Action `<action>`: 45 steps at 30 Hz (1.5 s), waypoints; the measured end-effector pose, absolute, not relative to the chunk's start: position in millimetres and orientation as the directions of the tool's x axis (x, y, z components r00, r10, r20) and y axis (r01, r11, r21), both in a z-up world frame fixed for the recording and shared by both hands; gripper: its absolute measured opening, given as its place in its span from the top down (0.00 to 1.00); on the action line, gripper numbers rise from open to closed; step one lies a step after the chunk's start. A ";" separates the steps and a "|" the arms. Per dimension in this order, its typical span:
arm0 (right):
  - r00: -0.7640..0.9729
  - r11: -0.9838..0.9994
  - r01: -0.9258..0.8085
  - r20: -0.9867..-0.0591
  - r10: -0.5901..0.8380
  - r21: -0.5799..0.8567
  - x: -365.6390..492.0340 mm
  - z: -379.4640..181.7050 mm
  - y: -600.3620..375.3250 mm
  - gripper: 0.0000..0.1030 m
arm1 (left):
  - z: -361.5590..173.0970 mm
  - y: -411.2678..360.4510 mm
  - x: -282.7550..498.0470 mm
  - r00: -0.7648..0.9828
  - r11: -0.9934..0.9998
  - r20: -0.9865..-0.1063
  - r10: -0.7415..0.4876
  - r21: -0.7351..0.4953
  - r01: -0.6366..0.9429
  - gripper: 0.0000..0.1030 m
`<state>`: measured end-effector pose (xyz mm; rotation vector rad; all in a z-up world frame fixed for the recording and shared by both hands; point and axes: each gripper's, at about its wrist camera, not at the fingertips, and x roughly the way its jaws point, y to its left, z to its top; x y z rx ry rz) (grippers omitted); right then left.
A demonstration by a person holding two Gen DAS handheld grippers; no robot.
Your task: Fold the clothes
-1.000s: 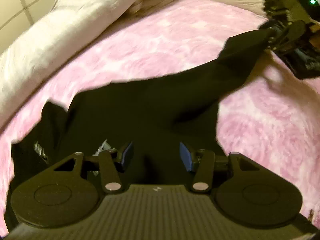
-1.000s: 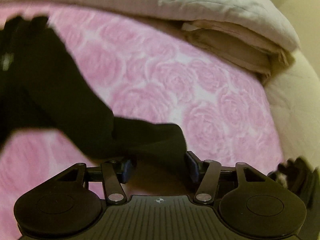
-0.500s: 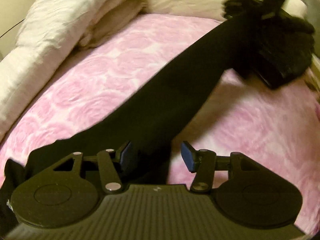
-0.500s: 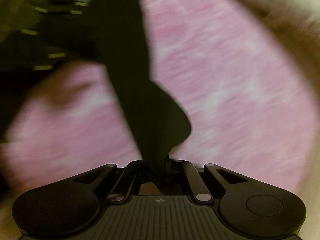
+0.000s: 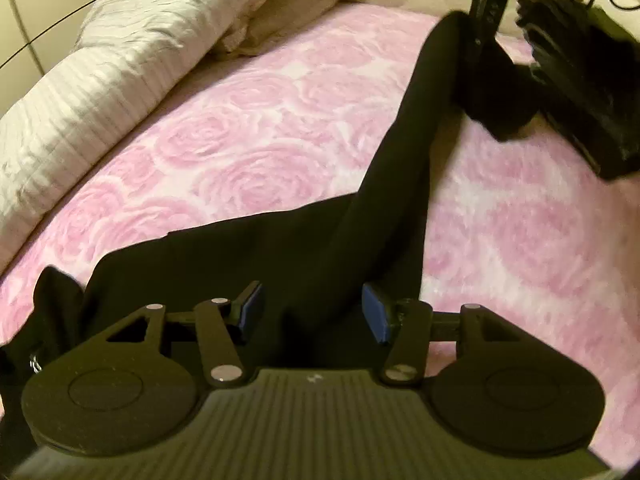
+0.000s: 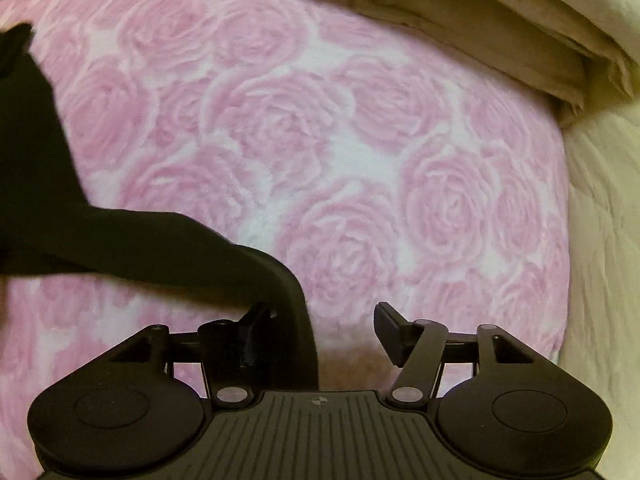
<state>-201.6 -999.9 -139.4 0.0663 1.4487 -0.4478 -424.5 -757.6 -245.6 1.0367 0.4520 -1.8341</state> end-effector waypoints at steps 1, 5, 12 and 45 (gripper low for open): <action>0.059 0.916 0.343 -0.969 -0.241 -0.207 -204.3 -140.5 -998.9 0.41 | -247.3 -761.3 -426.4 -0.200 -0.504 -0.809 -0.553 0.133 0.854 0.53; 0.040 0.943 0.291 -0.982 -0.183 -0.164 -207.9 -141.9 -988.0 0.41 | -249.1 -791.5 -432.9 -0.252 -0.587 -0.792 -0.556 0.160 0.793 0.53; 0.059 0.938 0.276 -0.971 -0.232 -0.208 -231.7 -141.1 -968.8 0.41 | -271.0 -862.7 -433.8 -0.249 -0.721 -0.868 -0.430 0.164 0.673 0.54; 0.073 0.745 0.649 -0.962 -0.265 -0.156 -259.5 -86.0 -1024.6 0.56 | -230.0 -840.7 -428.8 -0.236 -0.482 -0.743 -0.626 0.131 0.867 0.89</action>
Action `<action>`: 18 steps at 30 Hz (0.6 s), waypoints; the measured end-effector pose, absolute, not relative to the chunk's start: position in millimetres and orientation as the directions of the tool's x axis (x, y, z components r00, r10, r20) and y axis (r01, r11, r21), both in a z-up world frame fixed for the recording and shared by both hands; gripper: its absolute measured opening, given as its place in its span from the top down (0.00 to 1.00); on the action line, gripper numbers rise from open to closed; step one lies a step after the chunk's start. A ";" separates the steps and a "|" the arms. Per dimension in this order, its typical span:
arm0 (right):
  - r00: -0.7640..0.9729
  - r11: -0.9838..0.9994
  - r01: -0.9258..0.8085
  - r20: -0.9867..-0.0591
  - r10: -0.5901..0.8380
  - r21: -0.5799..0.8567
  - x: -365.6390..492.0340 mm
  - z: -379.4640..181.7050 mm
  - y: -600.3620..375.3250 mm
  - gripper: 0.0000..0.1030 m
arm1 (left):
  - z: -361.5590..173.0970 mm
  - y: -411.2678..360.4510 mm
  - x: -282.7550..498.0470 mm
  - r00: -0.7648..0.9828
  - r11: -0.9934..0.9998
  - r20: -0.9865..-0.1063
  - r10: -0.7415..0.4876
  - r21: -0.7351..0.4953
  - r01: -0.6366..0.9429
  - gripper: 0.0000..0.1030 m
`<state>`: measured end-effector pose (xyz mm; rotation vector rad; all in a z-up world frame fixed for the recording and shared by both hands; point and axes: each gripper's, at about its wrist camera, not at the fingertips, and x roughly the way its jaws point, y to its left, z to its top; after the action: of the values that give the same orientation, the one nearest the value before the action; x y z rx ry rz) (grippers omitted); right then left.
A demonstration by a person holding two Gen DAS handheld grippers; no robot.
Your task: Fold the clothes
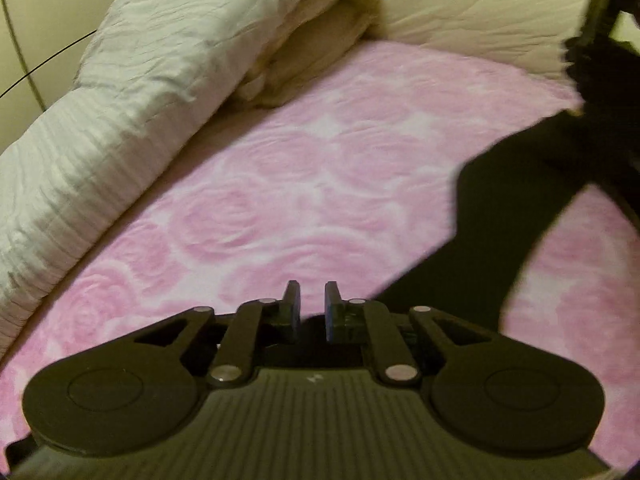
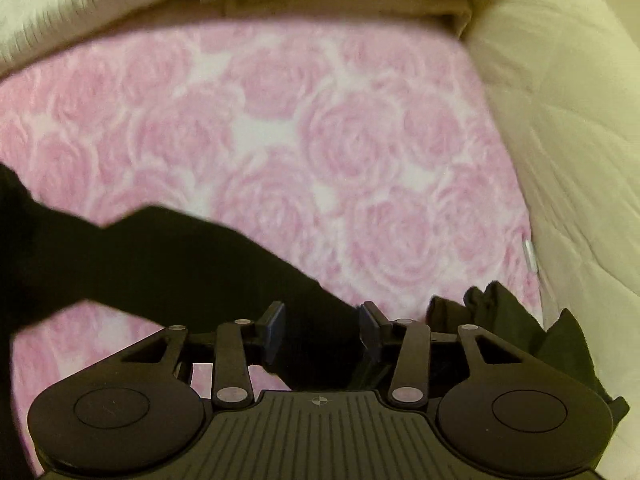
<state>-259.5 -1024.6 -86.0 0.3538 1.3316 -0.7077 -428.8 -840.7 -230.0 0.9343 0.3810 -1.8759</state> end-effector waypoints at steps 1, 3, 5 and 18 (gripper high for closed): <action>0.114 0.748 0.652 -0.958 -0.263 -0.128 -259.9 -82.7 -1018.6 0.56 | -230.9 -831.8 -435.9 -0.249 -0.505 -0.745 -0.619 0.134 0.853 0.88; 0.190 0.754 0.654 -0.954 -0.230 -0.052 -259.6 -84.2 -998.1 0.56 | -233.3 -813.9 -448.5 -0.269 -0.544 -0.749 -0.605 0.143 0.827 0.85; 0.237 0.761 0.649 -0.954 -0.184 0.015 -257.6 -99.2 -971.8 0.56 | -237.4 -794.8 -454.2 -0.261 -0.555 -0.760 -0.595 0.153 0.818 0.84; 0.438 0.856 0.410 -0.891 0.119 0.316 -166.5 -187.1 -813.1 0.55 | -223.9 -688.8 -249.2 0.130 -0.152 -0.828 -0.545 0.250 0.956 0.62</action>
<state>-166.5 -813.1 -187.1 0.5411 1.1171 -0.1922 -249.2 -688.8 -223.9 1.0205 0.5382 -1.4261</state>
